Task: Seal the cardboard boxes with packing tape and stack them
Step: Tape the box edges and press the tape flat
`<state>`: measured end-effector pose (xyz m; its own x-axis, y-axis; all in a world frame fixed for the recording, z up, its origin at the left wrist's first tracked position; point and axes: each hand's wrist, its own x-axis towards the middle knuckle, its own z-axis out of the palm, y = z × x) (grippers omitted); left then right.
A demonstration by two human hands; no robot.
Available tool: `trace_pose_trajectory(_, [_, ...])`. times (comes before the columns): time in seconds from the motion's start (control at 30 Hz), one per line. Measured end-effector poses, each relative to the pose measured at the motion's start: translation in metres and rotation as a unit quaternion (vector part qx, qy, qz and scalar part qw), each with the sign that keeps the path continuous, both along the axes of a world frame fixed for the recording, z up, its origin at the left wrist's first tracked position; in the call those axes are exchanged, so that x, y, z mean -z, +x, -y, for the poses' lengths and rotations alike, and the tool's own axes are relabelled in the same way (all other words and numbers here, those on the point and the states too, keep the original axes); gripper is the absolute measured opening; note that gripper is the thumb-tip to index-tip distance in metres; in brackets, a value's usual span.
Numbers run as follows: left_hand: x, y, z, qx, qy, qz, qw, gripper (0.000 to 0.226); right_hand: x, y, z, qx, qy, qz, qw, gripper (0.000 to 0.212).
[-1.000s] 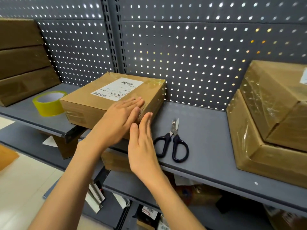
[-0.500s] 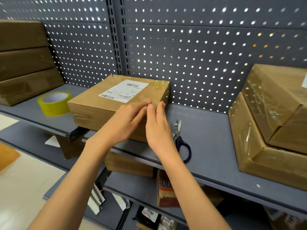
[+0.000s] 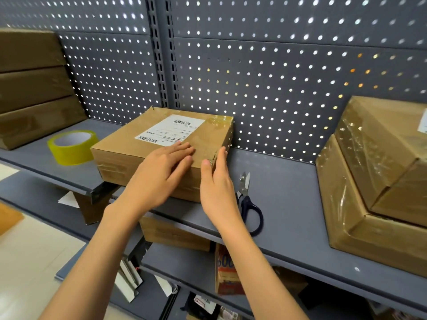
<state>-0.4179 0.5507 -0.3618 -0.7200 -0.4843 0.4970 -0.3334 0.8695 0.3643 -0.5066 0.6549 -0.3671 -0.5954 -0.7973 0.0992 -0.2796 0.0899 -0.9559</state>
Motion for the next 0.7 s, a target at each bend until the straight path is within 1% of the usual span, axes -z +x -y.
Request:
trace_pose_trajectory(0.07, [-0.002, 0.005, 0.003, -0.021, 0.002, 0.003, 1.0, 0.058, -0.003, -0.003, 0.001, 0.006, 0.003, 0.025, 1.0, 0.063])
trace_pose_trajectory(0.2, [-0.003, 0.013, 0.009, -0.048, 0.002, 0.003, 0.999, 0.061, -0.008, -0.011, 0.008, 0.003, 0.004, 0.049, 0.999, 0.07])
trace_pose_trajectory(0.3, [-0.002, 0.021, 0.021, -0.084, -0.011, -0.014, 0.996, 0.061, -0.004, -0.013, 0.011, 0.01, 0.016, 0.041, 0.999, 0.073])
trace_pose_trajectory(0.37, [-0.005, 0.029, 0.035, -0.113, -0.023, -0.042, 0.992, 0.058, 0.001, -0.011, 0.013, 0.025, 0.018, 0.055, 0.998, 0.075])
trace_pose_trajectory(0.47, [-0.007, 0.043, 0.064, -0.153, 0.02, -0.104, 0.983, 0.043, 0.006, -0.01, 0.019, 0.058, 0.001, 0.093, 0.994, 0.074])
trace_pose_trajectory(0.53, [-0.008, 0.049, 0.085, -0.157, 0.06, -0.13, 0.977, 0.034, 0.006, -0.008, 0.027, 0.09, -0.018, 0.106, 0.99, 0.076])
trace_pose_trajectory(0.63, [-0.008, 0.053, 0.108, -0.158, 0.094, -0.113, 0.976, 0.037, 0.005, 0.003, 0.039, 0.149, -0.036, 0.131, 0.979, 0.096])
trace_pose_trajectory(0.67, [-0.008, 0.056, 0.113, -0.148, 0.099, -0.105, 0.978, 0.039, 0.004, 0.008, 0.041, 0.167, -0.042, 0.142, 0.975, 0.094])
trace_pose_trajectory(0.7, [-0.009, 0.058, 0.116, -0.132, 0.108, -0.105, 0.98, 0.039, 0.004, 0.013, 0.043, 0.187, -0.048, 0.151, 0.969, 0.086])
